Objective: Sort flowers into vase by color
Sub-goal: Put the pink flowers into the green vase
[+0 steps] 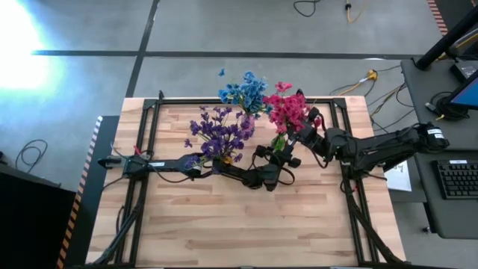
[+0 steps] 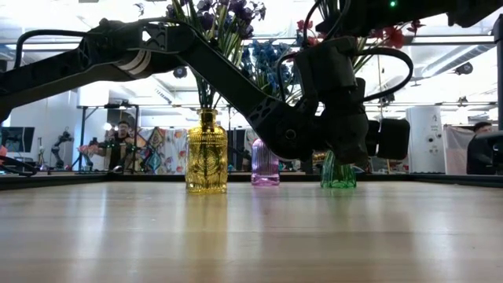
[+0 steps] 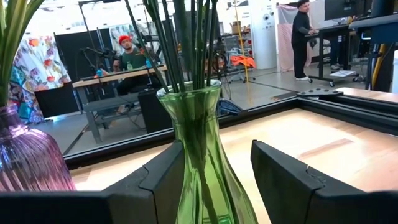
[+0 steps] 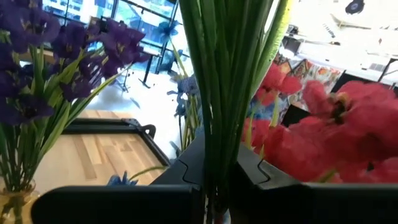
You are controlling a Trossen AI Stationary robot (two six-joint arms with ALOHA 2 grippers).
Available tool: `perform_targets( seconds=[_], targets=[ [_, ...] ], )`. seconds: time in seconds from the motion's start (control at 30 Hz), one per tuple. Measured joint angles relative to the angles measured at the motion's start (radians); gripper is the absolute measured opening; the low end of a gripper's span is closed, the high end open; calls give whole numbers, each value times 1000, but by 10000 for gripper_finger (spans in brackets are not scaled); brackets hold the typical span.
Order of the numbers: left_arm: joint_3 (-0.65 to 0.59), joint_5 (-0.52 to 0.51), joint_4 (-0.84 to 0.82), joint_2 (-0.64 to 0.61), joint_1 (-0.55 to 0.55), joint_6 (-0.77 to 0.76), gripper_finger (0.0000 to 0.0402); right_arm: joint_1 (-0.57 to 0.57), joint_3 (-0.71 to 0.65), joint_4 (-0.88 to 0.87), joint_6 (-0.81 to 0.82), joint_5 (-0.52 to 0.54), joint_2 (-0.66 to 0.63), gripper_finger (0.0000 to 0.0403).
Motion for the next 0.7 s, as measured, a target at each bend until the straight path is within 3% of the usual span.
perform_targets(
  seconds=[0.7],
  targets=[
    [0, 0, -6, 0, 0, -17, 171, -23, -8, 8, -9, -2, -1, 28]
  ],
)
